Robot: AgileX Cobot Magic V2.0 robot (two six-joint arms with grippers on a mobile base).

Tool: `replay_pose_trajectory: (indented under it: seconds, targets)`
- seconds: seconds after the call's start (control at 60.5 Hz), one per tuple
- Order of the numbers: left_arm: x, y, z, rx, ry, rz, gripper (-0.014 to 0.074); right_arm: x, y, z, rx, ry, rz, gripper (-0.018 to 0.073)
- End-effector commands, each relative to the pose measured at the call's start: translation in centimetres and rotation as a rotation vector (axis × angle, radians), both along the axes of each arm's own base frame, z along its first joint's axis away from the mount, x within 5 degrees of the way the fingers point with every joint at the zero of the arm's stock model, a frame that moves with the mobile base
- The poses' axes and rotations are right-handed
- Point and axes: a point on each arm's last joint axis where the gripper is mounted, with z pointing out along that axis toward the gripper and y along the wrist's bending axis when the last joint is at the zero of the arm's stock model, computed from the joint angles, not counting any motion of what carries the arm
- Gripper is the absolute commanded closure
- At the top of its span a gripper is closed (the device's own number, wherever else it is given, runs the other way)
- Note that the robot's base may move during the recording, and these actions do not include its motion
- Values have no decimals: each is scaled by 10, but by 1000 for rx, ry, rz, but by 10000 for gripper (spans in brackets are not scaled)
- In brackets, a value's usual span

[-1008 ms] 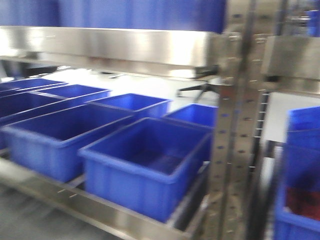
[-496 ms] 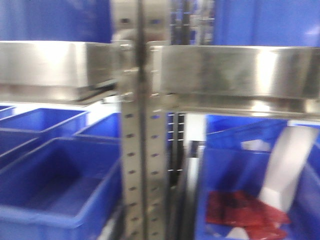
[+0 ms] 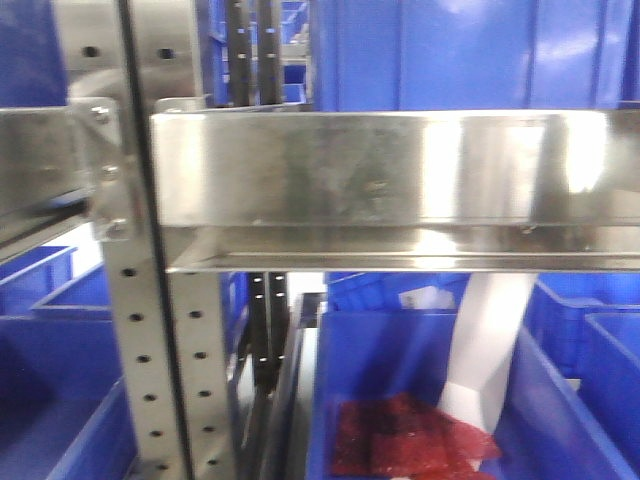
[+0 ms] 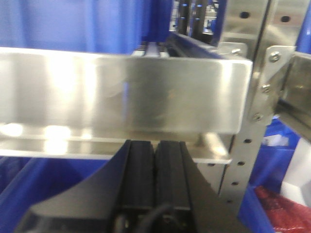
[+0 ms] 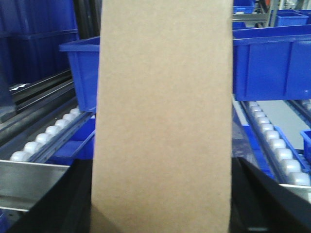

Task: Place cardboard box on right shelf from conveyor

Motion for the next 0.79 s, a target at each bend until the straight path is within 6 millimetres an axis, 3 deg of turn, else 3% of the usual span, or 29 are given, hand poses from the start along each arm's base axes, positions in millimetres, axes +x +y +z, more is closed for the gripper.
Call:
replay_pose_trajectory:
  seconds: [0.0, 0.777]
  targets:
    - [-1, 0, 5, -13, -92, 2, 713, 0, 0, 17, -3, -116, -2, 359]
    - [-1, 0, 5, -13, -90, 2, 713, 0, 0, 17, -3, -116, -2, 359]
